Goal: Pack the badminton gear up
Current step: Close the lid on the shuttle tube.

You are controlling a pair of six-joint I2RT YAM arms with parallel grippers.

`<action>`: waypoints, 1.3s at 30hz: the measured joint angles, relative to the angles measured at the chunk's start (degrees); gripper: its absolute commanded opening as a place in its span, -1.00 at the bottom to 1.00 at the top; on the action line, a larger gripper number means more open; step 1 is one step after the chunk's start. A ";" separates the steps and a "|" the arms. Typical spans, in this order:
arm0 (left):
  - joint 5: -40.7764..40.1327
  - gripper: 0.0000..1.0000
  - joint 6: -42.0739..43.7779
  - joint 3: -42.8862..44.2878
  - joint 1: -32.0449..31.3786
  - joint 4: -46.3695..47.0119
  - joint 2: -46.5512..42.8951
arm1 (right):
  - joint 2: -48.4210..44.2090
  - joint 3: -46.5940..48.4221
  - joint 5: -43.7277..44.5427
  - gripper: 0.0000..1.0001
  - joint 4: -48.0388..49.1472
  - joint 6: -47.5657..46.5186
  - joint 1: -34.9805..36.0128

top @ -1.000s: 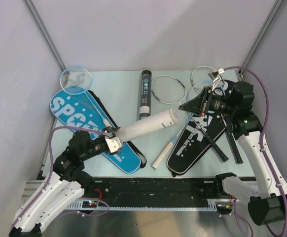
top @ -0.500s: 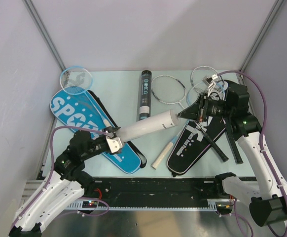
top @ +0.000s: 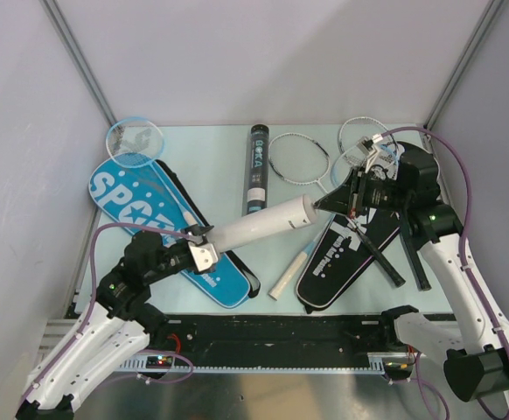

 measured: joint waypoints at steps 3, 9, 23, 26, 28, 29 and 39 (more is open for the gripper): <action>-0.02 -0.59 -0.04 0.00 0.00 -0.04 0.00 | 0.00 0.00 0.92 -1.00 0.57 0.50 0.70; -0.76 -0.59 -0.09 -0.02 0.02 -0.26 0.00 | 0.35 0.00 2.23 -0.80 2.03 1.07 1.95; -0.68 -0.62 -0.09 0.02 0.00 -0.50 0.11 | 1.07 0.00 3.15 0.06 2.91 2.08 2.69; -0.20 -0.63 -0.13 0.15 0.02 -0.59 0.52 | 1.14 0.00 3.67 0.11 2.89 1.97 3.45; -0.15 -0.63 -0.24 0.15 0.04 -1.38 0.66 | 1.38 0.07 4.20 0.11 2.89 1.84 4.46; -0.15 -0.64 -0.37 0.15 0.07 -1.86 0.66 | 1.66 0.17 4.50 0.11 2.89 1.68 5.09; -2.10 -0.66 -2.54 0.17 0.50 -7.52 1.55 | 5.90 0.63 7.91 0.14 2.60 0.42 8.90</action>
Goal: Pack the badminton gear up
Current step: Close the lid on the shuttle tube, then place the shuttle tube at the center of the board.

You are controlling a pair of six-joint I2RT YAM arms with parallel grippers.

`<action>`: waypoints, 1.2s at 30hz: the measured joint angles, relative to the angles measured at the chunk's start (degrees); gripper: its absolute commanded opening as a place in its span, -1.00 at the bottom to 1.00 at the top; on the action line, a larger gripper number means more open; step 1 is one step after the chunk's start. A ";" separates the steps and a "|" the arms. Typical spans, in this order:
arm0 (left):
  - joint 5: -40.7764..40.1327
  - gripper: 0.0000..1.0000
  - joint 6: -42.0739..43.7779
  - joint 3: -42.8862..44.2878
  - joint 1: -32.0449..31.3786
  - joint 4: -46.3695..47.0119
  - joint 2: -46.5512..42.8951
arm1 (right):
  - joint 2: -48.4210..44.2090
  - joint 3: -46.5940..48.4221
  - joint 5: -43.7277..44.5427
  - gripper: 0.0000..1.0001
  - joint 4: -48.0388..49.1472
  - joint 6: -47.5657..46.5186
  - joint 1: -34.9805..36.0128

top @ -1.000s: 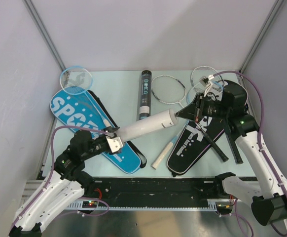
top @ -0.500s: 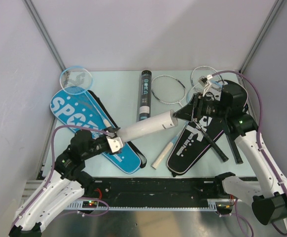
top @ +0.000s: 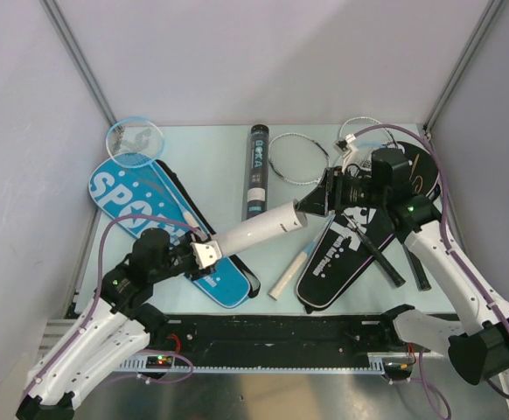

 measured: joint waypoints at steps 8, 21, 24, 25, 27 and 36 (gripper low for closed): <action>-3.61 -0.55 -2.56 1.86 -0.33 1.92 -0.39 | -1.40 -0.02 3.76 0.49 2.93 6.25 -2.08; -19.02 -0.27 -21.70 15.78 -0.50 7.37 12.79 | -12.72 -1.51 12.46 0.98 11.63 9.53 -10.12; -25.07 -0.23 -26.27 19.50 -0.09 7.28 19.39 | -12.76 -4.57 13.49 0.99 10.99 9.05 -10.19; -26.53 -0.23 -27.74 20.74 0.33 7.10 21.40 | -12.74 -5.22 13.77 0.99 10.36 8.90 -10.19; -28.65 -0.26 -31.32 23.63 1.99 7.13 25.68 | -12.87 -6.27 14.43 0.99 8.70 8.44 -10.21; -32.24 -0.34 -48.63 36.63 10.93 8.39 49.33 | -18.67 -8.76 21.77 0.99 4.57 8.57 -12.66</action>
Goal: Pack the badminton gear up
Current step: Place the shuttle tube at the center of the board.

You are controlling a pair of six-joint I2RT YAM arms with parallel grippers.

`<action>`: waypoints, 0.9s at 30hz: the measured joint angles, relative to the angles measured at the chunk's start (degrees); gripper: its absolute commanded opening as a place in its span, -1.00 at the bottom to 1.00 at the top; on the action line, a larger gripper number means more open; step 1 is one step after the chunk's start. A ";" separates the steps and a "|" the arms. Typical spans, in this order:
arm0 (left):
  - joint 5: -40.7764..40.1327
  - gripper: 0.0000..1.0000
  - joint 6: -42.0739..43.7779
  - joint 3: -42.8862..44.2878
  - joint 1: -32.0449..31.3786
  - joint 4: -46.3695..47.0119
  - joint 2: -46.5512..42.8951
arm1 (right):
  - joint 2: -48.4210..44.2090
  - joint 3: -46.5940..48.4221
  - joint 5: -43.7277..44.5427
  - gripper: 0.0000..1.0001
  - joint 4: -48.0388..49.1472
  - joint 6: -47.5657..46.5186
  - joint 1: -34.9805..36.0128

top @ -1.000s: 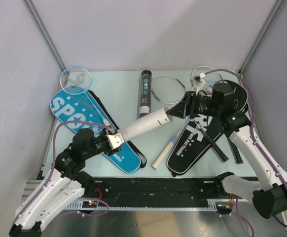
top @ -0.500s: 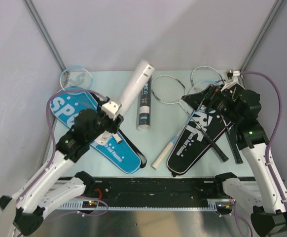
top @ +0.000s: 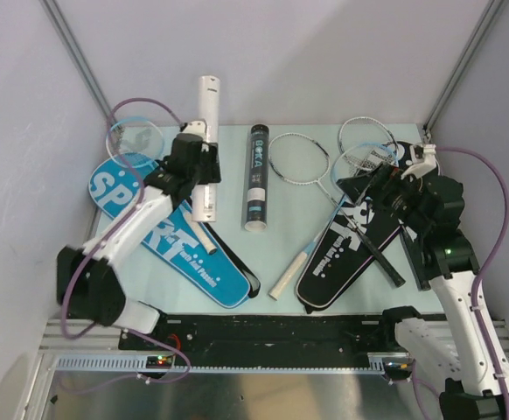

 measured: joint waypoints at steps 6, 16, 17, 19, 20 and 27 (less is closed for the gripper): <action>-2.82 -0.19 -6.05 5.51 -0.04 -0.09 15.37 | 1.73 -0.09 2.10 0.99 -3.78 1.09 -6.54; -4.63 0.52 -10.49 10.47 0.00 -0.28 30.56 | 2.80 -0.70 5.86 0.98 -8.28 1.55 -7.41; -4.72 0.60 -10.56 10.47 0.02 -0.44 30.67 | 2.73 -0.70 6.08 0.98 -8.50 1.55 -7.43; -4.90 0.74 -10.54 10.47 0.02 -0.17 30.40 | 2.60 -0.70 6.40 0.97 -8.72 1.55 -7.48; -4.98 0.78 -10.51 10.47 0.13 0.11 30.05 | 2.45 -0.70 6.49 0.96 -8.72 1.55 -7.48; -5.68 0.84 -10.43 6.60 0.85 0.83 20.68 | 1.25 -0.70 6.47 0.91 -8.79 1.57 -7.48</action>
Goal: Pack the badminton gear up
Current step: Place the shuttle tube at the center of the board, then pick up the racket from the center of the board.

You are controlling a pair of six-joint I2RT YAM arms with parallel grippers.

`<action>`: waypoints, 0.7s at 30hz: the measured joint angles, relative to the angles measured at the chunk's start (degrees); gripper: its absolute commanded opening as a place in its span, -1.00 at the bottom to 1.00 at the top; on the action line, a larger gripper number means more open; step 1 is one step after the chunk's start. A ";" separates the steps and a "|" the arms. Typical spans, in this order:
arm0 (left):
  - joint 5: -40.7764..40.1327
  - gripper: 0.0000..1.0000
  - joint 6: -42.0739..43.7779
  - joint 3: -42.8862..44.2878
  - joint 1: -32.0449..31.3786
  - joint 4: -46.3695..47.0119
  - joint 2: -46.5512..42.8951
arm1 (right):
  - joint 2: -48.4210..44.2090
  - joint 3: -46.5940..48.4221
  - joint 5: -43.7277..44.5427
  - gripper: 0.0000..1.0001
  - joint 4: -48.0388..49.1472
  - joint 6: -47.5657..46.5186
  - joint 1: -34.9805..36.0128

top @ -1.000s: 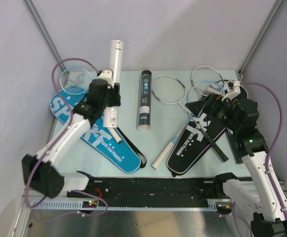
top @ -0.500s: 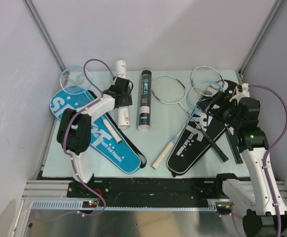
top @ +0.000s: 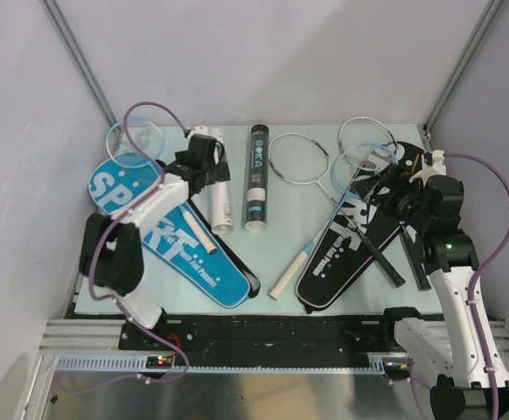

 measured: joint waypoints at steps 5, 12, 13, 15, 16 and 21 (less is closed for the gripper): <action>-2.23 0.67 -2.54 -5.05 2.84 -0.24 -10.62 | -0.33 0.00 -1.27 0.87 -0.17 -0.02 0.70; -2.97 0.40 -11.65 -13.22 12.28 -1.57 -14.91 | -0.37 -0.02 -1.73 0.85 -0.28 -0.42 6.10; -3.08 0.38 -12.79 -14.14 13.27 -2.23 -14.51 | -0.37 -0.13 -1.66 0.85 -0.11 -0.46 7.17; -3.10 0.33 -14.38 -14.73 14.21 -3.41 -13.33 | -0.37 -0.46 -1.57 0.85 0.50 -0.57 9.40; -3.08 0.31 -15.13 -14.71 14.38 -3.50 -12.39 | -0.33 -0.66 -1.49 0.84 0.85 -0.61 10.56; -2.84 0.14 -17.38 -13.55 14.80 -3.54 -5.90 | 0.90 -0.74 -0.92 0.84 2.40 -0.59 15.15</action>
